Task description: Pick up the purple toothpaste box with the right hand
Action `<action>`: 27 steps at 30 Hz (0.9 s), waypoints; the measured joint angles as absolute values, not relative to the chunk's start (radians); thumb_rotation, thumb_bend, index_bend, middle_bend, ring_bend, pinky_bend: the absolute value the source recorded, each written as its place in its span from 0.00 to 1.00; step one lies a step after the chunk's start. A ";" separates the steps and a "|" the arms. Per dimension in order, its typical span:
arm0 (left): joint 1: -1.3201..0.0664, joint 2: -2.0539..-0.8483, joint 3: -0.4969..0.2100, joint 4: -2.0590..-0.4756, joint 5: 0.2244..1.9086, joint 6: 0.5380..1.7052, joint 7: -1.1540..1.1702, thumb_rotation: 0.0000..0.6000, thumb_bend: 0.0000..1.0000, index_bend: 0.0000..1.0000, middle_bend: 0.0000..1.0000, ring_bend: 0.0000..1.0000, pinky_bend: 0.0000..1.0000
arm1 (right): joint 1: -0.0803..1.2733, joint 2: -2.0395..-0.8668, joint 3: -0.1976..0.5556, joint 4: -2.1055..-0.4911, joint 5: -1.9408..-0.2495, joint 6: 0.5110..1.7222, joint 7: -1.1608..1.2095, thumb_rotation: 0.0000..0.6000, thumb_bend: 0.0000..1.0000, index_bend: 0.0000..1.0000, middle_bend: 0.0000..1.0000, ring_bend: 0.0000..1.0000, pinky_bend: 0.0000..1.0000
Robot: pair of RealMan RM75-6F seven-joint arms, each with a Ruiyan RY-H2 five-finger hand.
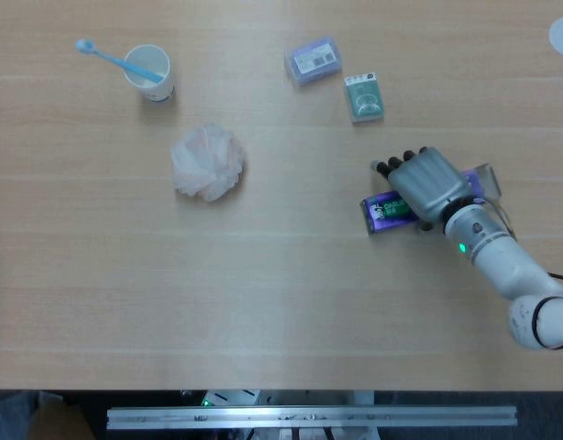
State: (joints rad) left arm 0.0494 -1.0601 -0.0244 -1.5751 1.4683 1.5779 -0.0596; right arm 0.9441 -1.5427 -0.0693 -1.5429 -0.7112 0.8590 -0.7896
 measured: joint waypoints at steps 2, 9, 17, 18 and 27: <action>0.050 -1.061 -0.024 -1.573 1.468 1.578 -0.063 1.00 0.33 0.23 0.22 0.18 0.18 | 0.943 -1.553 -0.077 -1.541 -0.724 0.871 -0.801 1.00 0.08 0.15 0.27 0.26 0.37; 0.052 -1.066 -0.025 -1.558 1.467 1.576 -0.076 1.00 0.33 0.23 0.22 0.18 0.18 | 0.941 -1.583 -0.093 -1.538 -0.731 0.900 -0.846 1.00 0.12 0.15 0.29 0.26 0.37; 0.058 -1.071 -0.023 -1.540 1.464 1.575 -0.097 1.00 0.33 0.23 0.22 0.18 0.18 | 0.937 -1.621 -0.099 -1.520 -0.727 0.933 -0.886 1.00 0.23 0.34 0.36 0.33 0.48; 0.058 -1.071 -0.023 -1.538 1.465 1.574 -0.100 1.00 0.33 0.23 0.22 0.18 0.18 | 0.936 -1.624 -0.098 -1.517 -0.730 0.936 -0.887 1.00 0.24 0.38 0.37 0.35 0.51; 0.066 -1.068 -0.024 -1.527 1.462 1.580 -0.119 1.00 0.33 0.23 0.22 0.18 0.18 | 0.923 -1.633 -0.080 -1.504 -0.774 0.943 -0.859 1.00 0.28 0.45 0.41 0.41 0.60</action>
State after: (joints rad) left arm 0.0656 -1.0682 -0.0242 -1.5268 1.4618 1.5797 -0.1189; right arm 0.9229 -1.6327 -0.0805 -1.5036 -0.7737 0.9428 -0.8592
